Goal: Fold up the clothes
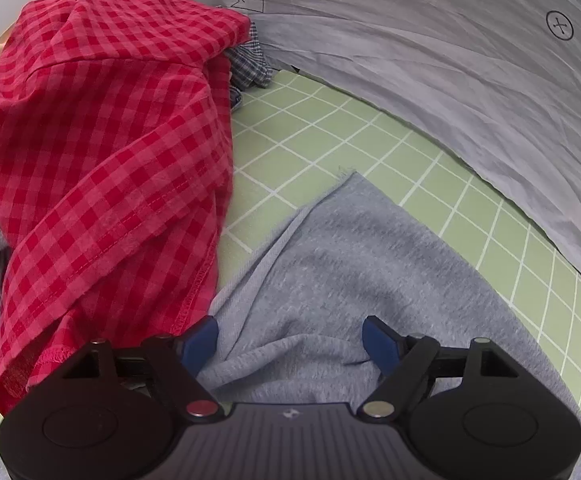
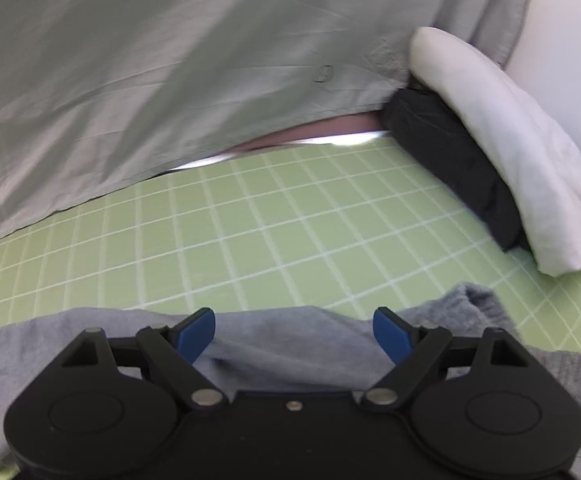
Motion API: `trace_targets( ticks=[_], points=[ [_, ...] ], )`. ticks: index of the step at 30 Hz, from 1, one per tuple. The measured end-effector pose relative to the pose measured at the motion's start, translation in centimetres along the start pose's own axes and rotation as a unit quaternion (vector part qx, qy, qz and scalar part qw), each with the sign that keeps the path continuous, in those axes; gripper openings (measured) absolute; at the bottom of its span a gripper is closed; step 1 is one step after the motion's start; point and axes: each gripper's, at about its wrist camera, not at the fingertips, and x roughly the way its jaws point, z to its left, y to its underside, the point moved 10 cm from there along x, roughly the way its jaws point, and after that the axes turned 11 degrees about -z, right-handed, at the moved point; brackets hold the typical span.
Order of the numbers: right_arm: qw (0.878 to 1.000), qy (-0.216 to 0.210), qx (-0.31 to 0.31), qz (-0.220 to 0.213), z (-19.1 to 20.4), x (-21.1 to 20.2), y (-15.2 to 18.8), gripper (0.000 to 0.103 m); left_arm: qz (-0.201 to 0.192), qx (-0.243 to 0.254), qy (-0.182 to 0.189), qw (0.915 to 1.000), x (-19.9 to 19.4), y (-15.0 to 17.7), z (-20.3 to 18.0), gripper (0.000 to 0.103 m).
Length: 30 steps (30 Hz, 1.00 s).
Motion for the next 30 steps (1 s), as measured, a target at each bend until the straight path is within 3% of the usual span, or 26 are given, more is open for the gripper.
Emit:
trace_targets(
  ticks=[5, 7, 8, 10, 11, 12, 13, 14, 19, 26, 30],
  points=[
    [0.998, -0.049, -0.032, 0.011, 2.9, 0.4, 0.6, 0.087, -0.008, 0.004, 0.007, 0.9999, 0.0, 0.0, 0.0, 0.079],
    [0.996, -0.066, -0.058, 0.015, 4.1, 0.5, 0.9, 0.084, -0.015, 0.004, 0.009, 0.9998, 0.0, -0.2, 0.1, 0.071],
    [0.995, -0.075, -0.068, 0.020, 4.6, 0.6, 1.1, 0.081, -0.020, 0.007, 0.007, 0.9998, -0.1, -0.3, 0.2, 0.060],
    [0.992, -0.093, -0.082, 0.030, 5.4, 0.9, 1.5, 0.061, -0.028, 0.023, 0.005, 0.9993, -0.1, -0.5, 0.3, 0.038],
    [0.990, -0.102, -0.089, 0.036, 5.8, 1.0, 1.7, 0.052, -0.031, 0.027, 0.011, 0.9991, -0.1, -0.7, 0.3, 0.016],
    [0.989, -0.109, -0.091, 0.041, 6.0, 1.0, 2.0, 0.030, -0.030, 0.024, 0.019, 0.9991, 0.0, -0.7, 0.3, 0.006],
    [0.988, -0.111, -0.093, 0.044, 6.0, 1.1, 2.2, 0.008, -0.028, 0.017, 0.023, 0.9992, 0.0, -0.8, 0.5, 0.006],
    [0.988, -0.110, -0.097, 0.044, 6.0, 1.0, 2.4, 0.002, -0.025, 0.009, 0.025, 0.9993, 0.0, -0.7, 0.8, 0.005],
    [0.991, -0.108, -0.081, 0.012, 4.5, -1.4, 1.6, 0.001, -0.048, 0.003, 0.026, 0.9985, -3.1, -1.3, 2.6, 0.005],
    [0.993, -0.107, -0.001, -0.048, -0.2, -8.2, -1.9, 0.001, -0.106, -0.026, 0.024, 0.9937, -12.4, -4.0, 6.9, 0.004],
    [0.991, -0.114, 0.015, -0.069, -1.7, -8.5, -4.5, 0.001, -0.151, -0.026, 0.040, 0.9874, -14.0, -8.1, 4.9, 0.004]
  ],
)
